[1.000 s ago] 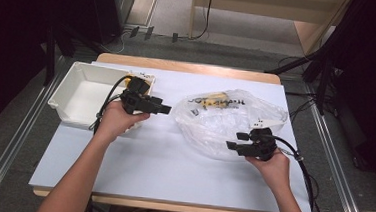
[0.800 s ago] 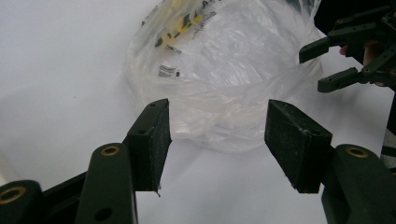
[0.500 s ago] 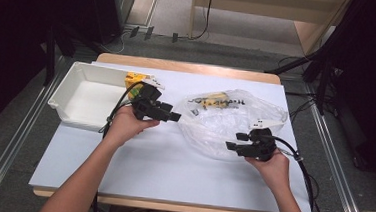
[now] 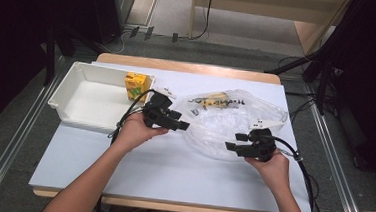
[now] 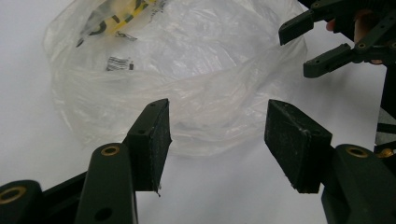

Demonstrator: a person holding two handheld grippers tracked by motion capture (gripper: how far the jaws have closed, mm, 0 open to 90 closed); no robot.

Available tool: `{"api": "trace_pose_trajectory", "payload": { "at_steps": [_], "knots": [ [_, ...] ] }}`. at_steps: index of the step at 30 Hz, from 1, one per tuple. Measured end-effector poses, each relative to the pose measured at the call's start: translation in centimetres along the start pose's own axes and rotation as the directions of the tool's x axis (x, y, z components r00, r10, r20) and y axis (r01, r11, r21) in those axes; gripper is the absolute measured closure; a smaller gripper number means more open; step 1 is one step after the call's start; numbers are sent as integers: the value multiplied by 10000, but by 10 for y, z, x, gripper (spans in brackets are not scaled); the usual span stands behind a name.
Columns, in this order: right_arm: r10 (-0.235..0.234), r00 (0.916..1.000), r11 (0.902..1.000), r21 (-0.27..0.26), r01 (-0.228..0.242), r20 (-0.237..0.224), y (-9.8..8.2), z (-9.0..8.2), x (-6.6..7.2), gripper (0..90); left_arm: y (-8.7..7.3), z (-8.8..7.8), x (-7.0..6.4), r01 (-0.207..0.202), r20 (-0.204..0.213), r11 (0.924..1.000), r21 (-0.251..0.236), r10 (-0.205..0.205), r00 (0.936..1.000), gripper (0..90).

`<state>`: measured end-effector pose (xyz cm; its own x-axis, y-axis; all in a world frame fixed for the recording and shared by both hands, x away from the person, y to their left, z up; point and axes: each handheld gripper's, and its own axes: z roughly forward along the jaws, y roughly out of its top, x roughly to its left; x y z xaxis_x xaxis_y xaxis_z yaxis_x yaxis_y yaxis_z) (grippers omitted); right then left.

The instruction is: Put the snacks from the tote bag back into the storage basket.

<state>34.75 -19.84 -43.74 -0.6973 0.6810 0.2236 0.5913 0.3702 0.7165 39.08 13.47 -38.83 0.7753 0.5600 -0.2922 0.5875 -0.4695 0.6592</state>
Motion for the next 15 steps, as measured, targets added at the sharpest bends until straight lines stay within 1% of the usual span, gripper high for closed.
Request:
{"api": "trace_pose_trajectory", "payload": {
  "at_steps": [2, 4, 7, 9, 10, 12, 15],
  "knots": [
    [-23, 10000, 10000, 6, 23, -17, 0, 0, 0, 414, -1, 3, -2, -160, -19, 9999, 42, 160, 9999, 416],
    [-44, 10000, 10000, 1, 44, -30, 0, 0, 1, 414, -2, 5, -3, -106, 82, 9999, 4, 106, 9999, 416],
    [-70, 10000, 10000, 5, 70, -22, 0, 0, 1, 413, -4, 7, -3, -217, 72, 9997, 89, 216, 9997, 417],
    [-80, 10000, 10000, 14, 80, -20, 0, 0, 1, 413, -5, 9, -3, -182, 99, 9998, -20, 182, 9998, 416],
    [-102, 9999, 9999, 6, 102, -13, 0, 0, 1, 414, -6, 9, -3, -233, 136, 9997, 15, 233, 9996, 415],
    [-137, 9999, 9999, 51, 137, -1, -1, 1, 2, 414, -7, 11, -4, -336, 51, 9994, 125, 335, 9994, 416],
    [-143, 9999, 9999, 46, 143, -11, -1, 1, 2, 413, -7, 12, -5, -359, 115, 9993, 49, 358, 9993, 415]
  ]
}}
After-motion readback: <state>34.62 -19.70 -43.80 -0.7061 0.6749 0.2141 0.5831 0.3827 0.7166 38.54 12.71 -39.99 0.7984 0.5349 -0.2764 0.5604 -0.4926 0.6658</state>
